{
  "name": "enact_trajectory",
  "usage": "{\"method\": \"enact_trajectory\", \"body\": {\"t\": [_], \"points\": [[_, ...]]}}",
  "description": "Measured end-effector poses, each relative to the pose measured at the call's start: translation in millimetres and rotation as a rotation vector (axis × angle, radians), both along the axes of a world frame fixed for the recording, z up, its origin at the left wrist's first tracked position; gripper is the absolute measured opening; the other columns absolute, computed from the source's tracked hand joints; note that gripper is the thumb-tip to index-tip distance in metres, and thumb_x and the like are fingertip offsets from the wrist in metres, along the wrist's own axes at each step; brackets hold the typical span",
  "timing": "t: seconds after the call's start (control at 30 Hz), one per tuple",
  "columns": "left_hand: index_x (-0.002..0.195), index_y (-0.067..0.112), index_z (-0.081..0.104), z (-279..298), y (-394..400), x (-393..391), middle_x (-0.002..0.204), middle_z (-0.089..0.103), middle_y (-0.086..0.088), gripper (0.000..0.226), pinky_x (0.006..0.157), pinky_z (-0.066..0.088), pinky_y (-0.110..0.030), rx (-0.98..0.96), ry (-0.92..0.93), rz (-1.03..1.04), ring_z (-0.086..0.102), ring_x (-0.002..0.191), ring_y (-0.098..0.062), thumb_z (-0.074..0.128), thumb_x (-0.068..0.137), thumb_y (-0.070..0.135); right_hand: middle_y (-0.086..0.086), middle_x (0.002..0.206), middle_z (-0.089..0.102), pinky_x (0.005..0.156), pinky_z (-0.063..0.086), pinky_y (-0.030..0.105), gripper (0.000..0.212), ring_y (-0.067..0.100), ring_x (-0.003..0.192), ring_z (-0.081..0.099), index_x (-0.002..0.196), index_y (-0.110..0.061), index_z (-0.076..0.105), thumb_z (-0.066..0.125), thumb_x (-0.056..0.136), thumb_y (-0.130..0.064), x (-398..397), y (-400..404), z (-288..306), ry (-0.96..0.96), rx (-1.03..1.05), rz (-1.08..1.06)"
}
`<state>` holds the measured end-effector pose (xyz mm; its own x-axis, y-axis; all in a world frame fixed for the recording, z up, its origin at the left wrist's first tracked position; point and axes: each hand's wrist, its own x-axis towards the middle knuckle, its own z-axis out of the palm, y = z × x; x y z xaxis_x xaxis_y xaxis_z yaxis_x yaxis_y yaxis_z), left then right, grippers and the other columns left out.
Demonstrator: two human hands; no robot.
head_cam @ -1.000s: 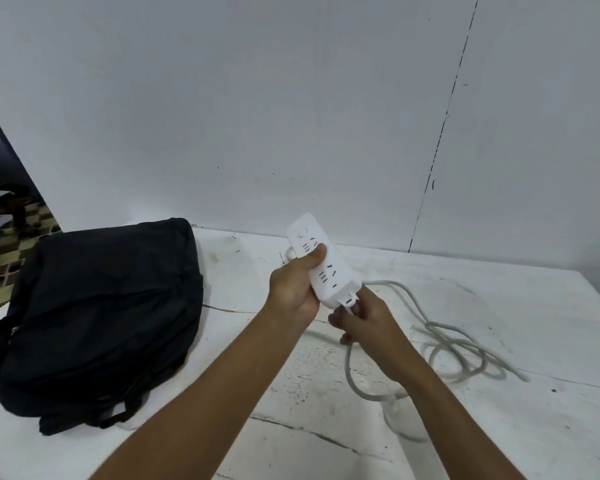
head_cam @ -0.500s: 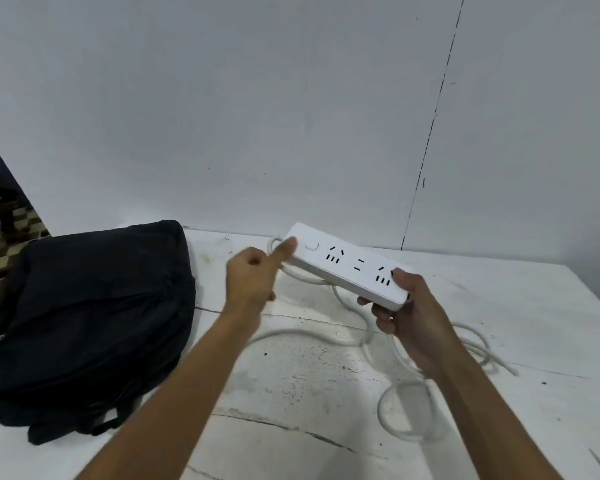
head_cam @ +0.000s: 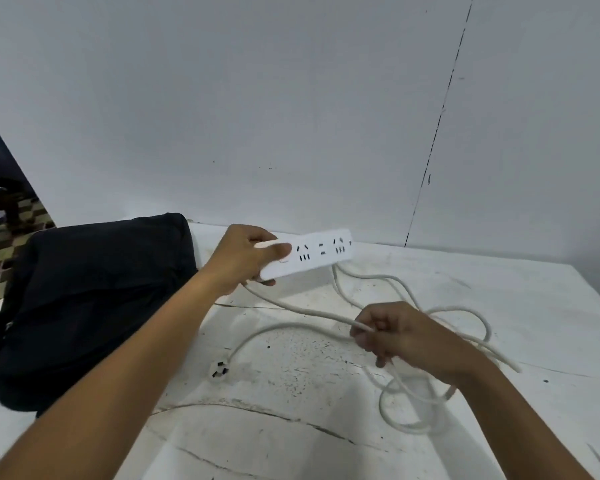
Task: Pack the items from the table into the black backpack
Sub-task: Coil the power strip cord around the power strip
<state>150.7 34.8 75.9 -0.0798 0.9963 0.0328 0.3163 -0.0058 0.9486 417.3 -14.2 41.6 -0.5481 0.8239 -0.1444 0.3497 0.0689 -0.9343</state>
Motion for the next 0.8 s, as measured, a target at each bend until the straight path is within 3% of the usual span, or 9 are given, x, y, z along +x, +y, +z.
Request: {"method": "enact_trajectory", "body": {"t": [0.07, 0.13, 0.17, 0.27, 0.4, 0.53, 0.63, 0.7, 0.8], "points": [[0.091, 0.01, 0.073, -2.3, -2.5, 0.5, 0.094, 0.071, 0.0, 0.021, 0.059, 0.056, -0.026, 0.066, 0.324, -0.049, 0.066, 0.072, -0.017, 0.078, 0.078, 0.026, -0.007, 0.063, 0.057, 0.063, 0.054, 0.035, 0.011, 0.011, 0.061, 0.056, 0.077, -0.02, 0.069, 0.065, 0.087, -0.017, -3.7, -6.1, 6.1, -0.158, 0.213, -0.039], [0.095, 0.016, 0.075, -7.1, -2.7, -4.0, 0.098, 0.072, 0.004, 0.025, 0.075, 0.055, -0.026, 0.052, 0.522, -0.138, 0.068, 0.087, -0.014, 0.078, 0.077, 0.033, -0.008, 0.058, 0.052, 0.054, 0.052, 0.03, 0.012, 0.009, 0.056, 0.052, 0.075, -0.021, 0.07, 0.068, 0.086, -0.015, -2.0, -6.9, 19.3, -0.121, 0.315, -0.105], [0.098, 0.016, 0.075, -9.0, -4.4, -6.1, 0.099, 0.073, 0.001, 0.028, 0.075, 0.056, -0.031, 0.006, 0.505, -0.192, 0.069, 0.085, -0.019, 0.078, 0.077, 0.034, -0.009, 0.056, 0.05, 0.05, 0.045, 0.026, 0.01, 0.008, 0.053, 0.048, 0.075, -0.02, 0.071, 0.07, 0.083, -0.014, 2.0, -4.6, 25.5, -0.086, 0.34, -0.121], [0.104, 0.02, 0.074, -12.7, -14.7, -8.8, 0.101, 0.07, -0.018, 0.027, 0.057, 0.059, -0.044, -0.066, 0.37, -0.362, 0.065, 0.059, -0.033, 0.075, 0.081, 0.034, -0.011, 0.051, 0.05, 0.051, 0.034, 0.014, 0.008, 0.004, 0.048, 0.041, 0.076, -0.018, 0.073, 0.073, 0.08, -0.011, 12.6, 8.5, 38.7, -0.079, 0.389, -0.126], [0.106, 0.018, 0.074, -12.4, -29.8, 2.0, 0.101, 0.073, -0.008, 0.026, 0.066, 0.057, -0.051, -0.008, 0.278, -0.524, 0.067, 0.076, -0.043, 0.062, 0.089, 0.035, -0.011, 0.048, 0.057, 0.048, 0.036, 0.01, 0.004, 0.004, 0.044, 0.044, 0.082, -0.012, 0.075, 0.073, 0.08, -0.009, 13.8, 31.0, 46.7, -0.076, 0.407, -0.177], [0.108, 0.002, 0.068, -21.5, -45.1, 15.7, 0.09, 0.066, -0.027, 0.04, 0.051, 0.054, -0.039, -0.023, 0.131, -0.566, 0.06, 0.064, -0.035, 0.051, 0.096, 0.035, -0.005, 0.054, 0.06, 0.045, 0.036, 0.012, 0.005, 0.011, 0.045, 0.048, 0.079, -0.014, 0.075, 0.072, 0.082, -0.017, 2.0, 51.2, 49.8, -0.074, 0.443, -0.201], [0.115, 0.011, 0.062, -23.0, -56.0, 22.1, 0.083, 0.067, -0.011, 0.035, 0.047, 0.052, -0.036, 0.058, 0.016, -0.526, 0.061, 0.061, -0.025, 0.045, 0.094, 0.034, 0.009, 0.065, 0.066, 0.044, 0.038, 0.019, 0.015, 0.011, 0.04, 0.045, 0.076, -0.02, 0.075, 0.069, 0.084, -0.032, -10.5, 63.3, 42.4, -0.12, 0.469, -0.203], [0.125, 0.023, 0.049, -16.9, -64.8, 26.8, 0.076, 0.065, 0.002, 0.034, 0.045, 0.05, -0.034, 0.138, -0.056, -0.487, 0.061, 0.058, -0.02, 0.044, 0.093, 0.034, 0.012, 0.062, 0.064, 0.046, 0.036, 0.023, 0.03, 0.012, 0.039, 0.041, 0.069, -0.014, 0.072, 0.065, 0.086, -0.038, -22.1, 66.0, 38.8, -0.134, 0.504, -0.197], [0.124, 0.021, 0.041, -4.0, -78.5, 38.9, 0.068, 0.061, 0.003, 0.032, 0.04, 0.046, -0.031, 0.263, -0.167, -0.423, 0.057, 0.051, -0.013, 0.038, 0.093, 0.025, 0.013, 0.051, 0.056, 0.045, 0.031, 0.023, 0.045, 0.011, 0.042, 0.04, 0.056, -0.004, 0.059, 0.063, 0.09, -0.034, -40.9, 65.3, 34.2, -0.035, 0.5, -0.158]]}}
